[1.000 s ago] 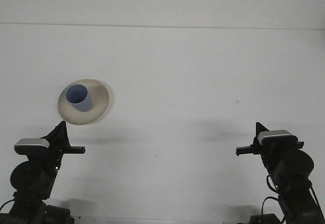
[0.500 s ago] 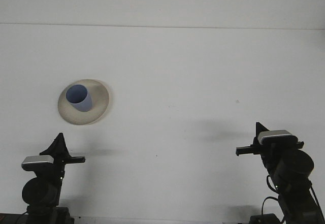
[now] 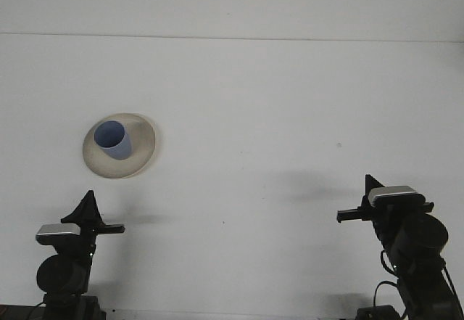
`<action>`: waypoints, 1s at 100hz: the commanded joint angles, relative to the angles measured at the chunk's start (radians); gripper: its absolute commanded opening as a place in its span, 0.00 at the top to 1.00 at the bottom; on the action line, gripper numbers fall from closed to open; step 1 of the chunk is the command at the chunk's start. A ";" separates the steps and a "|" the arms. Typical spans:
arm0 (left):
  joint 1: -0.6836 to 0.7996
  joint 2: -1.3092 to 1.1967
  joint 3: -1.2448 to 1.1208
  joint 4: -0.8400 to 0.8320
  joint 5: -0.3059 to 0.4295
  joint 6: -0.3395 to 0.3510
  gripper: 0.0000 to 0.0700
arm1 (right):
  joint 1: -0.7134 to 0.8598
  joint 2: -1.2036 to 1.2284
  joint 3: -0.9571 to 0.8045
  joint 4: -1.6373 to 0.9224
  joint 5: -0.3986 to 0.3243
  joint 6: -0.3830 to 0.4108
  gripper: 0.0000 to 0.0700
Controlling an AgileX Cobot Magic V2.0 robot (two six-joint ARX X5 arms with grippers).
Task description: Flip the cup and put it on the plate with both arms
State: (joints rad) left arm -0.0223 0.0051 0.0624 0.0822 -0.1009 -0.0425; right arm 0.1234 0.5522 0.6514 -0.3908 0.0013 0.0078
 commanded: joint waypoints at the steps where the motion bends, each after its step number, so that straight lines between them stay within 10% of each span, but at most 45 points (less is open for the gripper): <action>1: 0.001 -0.002 -0.020 0.068 0.016 0.008 0.98 | 0.002 0.003 0.010 0.010 0.000 0.014 1.00; 100: 0.001 -0.002 -0.047 0.092 0.054 0.004 0.98 | 0.002 0.003 0.010 0.010 0.000 0.014 1.00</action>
State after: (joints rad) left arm -0.0223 0.0044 0.0341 0.1635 -0.0521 -0.0429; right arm 0.1234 0.5522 0.6514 -0.3908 0.0013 0.0078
